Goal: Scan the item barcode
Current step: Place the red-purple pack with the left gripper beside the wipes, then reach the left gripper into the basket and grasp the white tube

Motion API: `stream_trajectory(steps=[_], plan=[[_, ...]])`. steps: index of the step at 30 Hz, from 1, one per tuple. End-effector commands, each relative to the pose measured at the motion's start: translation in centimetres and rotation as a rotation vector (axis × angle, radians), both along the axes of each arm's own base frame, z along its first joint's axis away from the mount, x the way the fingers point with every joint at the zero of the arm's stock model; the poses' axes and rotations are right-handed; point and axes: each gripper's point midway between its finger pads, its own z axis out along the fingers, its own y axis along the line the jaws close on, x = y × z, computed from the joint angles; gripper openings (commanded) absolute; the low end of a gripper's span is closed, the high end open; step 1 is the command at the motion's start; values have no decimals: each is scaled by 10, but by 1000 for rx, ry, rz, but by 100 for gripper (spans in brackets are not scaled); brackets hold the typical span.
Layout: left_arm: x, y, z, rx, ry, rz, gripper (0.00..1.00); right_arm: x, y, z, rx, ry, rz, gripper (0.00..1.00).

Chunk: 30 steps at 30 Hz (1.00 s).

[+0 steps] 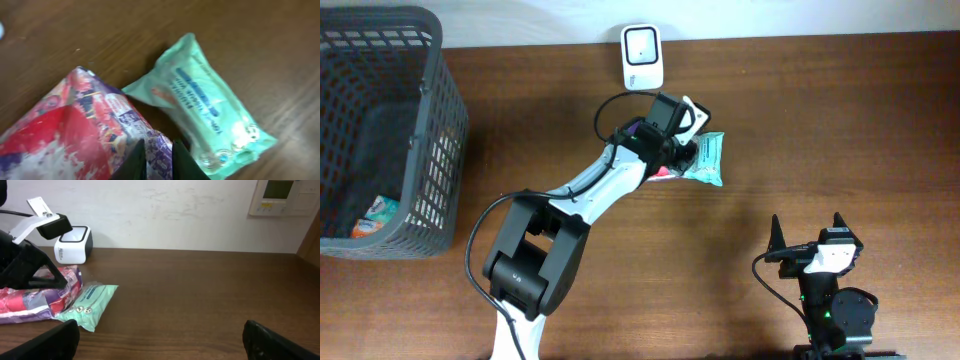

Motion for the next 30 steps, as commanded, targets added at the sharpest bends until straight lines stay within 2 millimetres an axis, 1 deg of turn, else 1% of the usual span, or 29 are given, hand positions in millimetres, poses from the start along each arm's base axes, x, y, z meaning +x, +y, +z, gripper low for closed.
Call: stream_trajectory(steps=[1,3,4,5,6,7,8,9,10,11,12,13,14,15,16,17,19,20,22,23,24,25,27,28,29,30], plan=[[17,3,50,-27,-108,46,20,0,-3,-4,4,7,-13,99],[15,3,72,-49,-138,46,30,0,-3,-4,4,7,-13,99],[15,6,85,-59,-153,50,32,0,-3,-4,4,7,-13,99],[15,12,104,-75,-177,60,37,0,-3,-4,4,7,-13,99],[18,30,139,-104,-224,91,50,0,-3,-4,4,7,-13,99],[19,46,166,-126,-262,117,61,0,-3,-4,4,7,-13,99],[18,83,211,-154,-321,177,68,0,-3,-4,4,7,-13,99],[15,118,241,-175,-353,225,78,0,-3,-4,4,7,-13,99],[12,161,266,-185,-383,294,82,0,-3,-4,4,7,-13,99],[8,226,287,-167,-412,423,90,0,-3,-4,4,7,-13,99],[3,274,296,-152,-419,527,100,0,-3,-4,4,7,-13,99],[-8,327,298,-126,-411,641,99,0,-3,-4,4,7,-13,99],[-19,364,291,-103,-371,726,99,0,-3,-4,4,7,-13,99],[-27,395,282,-42,-349,783,99,0,-3,-4,4,7,-13,99],[-33,419,278,6,-341,841,99,0,-3,-4,4,7,-13,99],[-40,446,277,30,-340,919,99,0,-3,-4,4,7,-13,99],[-55,489,278,-36,-333,1059,99,0,-3,-4,4,7,-13,99],[-63,506,279,-67,-330,1082,99,0,-3,-4,4,7,-13,99],[-75,530,274,-104,-312,1108,99,0,-3,-4,4,7,-13,99],[-77,536,263,-41,-286,1075,99,0,-3,-4,4,7,-13,99],[-76,538,250,2,-253,1039,99,0,-3,-4,4,7,-13,99],[-72,541,235,10,-210,1031,100,0,-3,-4,4,7,-13,99],[-59,552,189,4,-96,1041,99,0,-3,-4,4,7,-13,99],[-52,558,157,-3,-15,1043,99,0,-3,-4,4,7,-13,99],[-51,560,145,-6,17,1047,99,0,-3,-4,4,7,-13,99],[-52,562,138,-9,39,1051,99,0,-3,-4,4,7,-13,99]])
